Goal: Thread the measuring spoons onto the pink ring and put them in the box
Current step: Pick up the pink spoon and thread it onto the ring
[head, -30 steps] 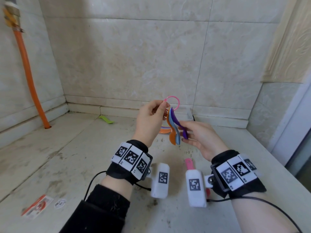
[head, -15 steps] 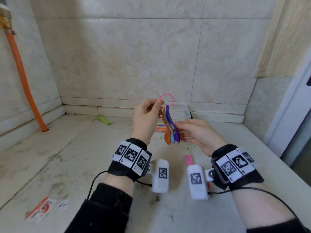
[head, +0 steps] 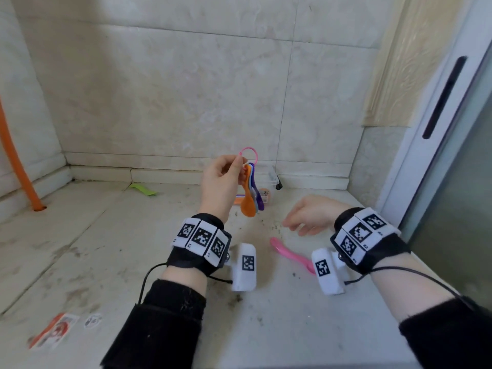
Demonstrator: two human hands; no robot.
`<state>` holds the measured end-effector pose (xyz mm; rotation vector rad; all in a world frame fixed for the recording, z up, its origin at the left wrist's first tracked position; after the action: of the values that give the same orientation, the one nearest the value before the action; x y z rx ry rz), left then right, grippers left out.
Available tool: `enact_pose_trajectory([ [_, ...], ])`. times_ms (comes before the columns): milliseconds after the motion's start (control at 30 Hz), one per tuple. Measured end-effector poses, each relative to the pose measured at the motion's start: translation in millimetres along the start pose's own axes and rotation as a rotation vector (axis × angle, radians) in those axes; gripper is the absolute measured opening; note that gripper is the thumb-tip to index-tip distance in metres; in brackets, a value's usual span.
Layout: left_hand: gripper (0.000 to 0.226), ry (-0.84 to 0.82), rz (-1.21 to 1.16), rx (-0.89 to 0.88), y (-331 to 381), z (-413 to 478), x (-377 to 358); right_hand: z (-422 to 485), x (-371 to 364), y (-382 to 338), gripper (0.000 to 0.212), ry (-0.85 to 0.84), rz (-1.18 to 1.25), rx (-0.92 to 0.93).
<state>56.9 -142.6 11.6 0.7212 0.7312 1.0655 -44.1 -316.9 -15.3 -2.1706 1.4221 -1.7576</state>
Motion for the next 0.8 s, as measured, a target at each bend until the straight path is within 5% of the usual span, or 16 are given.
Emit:
enact_pose_trajectory([
  [167,0.018,-0.028,0.020,0.010,-0.9,-0.6,-2.0,-8.3,-11.5,-4.0,0.054,-0.164,-0.368,-0.057],
  [300,0.016,-0.038,0.026,0.014,-0.3,-0.8,-2.4,-9.4,-18.3,5.4,0.051,-0.259,-0.436,-0.117],
  [600,0.014,-0.028,0.098,0.013,-1.3,-1.5,-1.3,0.7,-20.4,7.4,0.032,-0.182,-0.353,-0.047],
  [800,0.012,0.011,0.094,0.003,-1.4,-1.3,0.4,7.5,-8.1,-11.7,0.012,0.023,0.092,0.146],
])
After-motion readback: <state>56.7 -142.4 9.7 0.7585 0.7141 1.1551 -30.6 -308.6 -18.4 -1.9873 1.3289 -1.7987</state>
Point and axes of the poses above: each hand's wrist, its own z-axis towards the middle knuckle, its own x-axis out of the back of the hand, y = z × x, the point moved 4 cm from there along z, towards the middle knuckle, and after that the axes turned 9 degrees about -x, right-handed, at the moved point
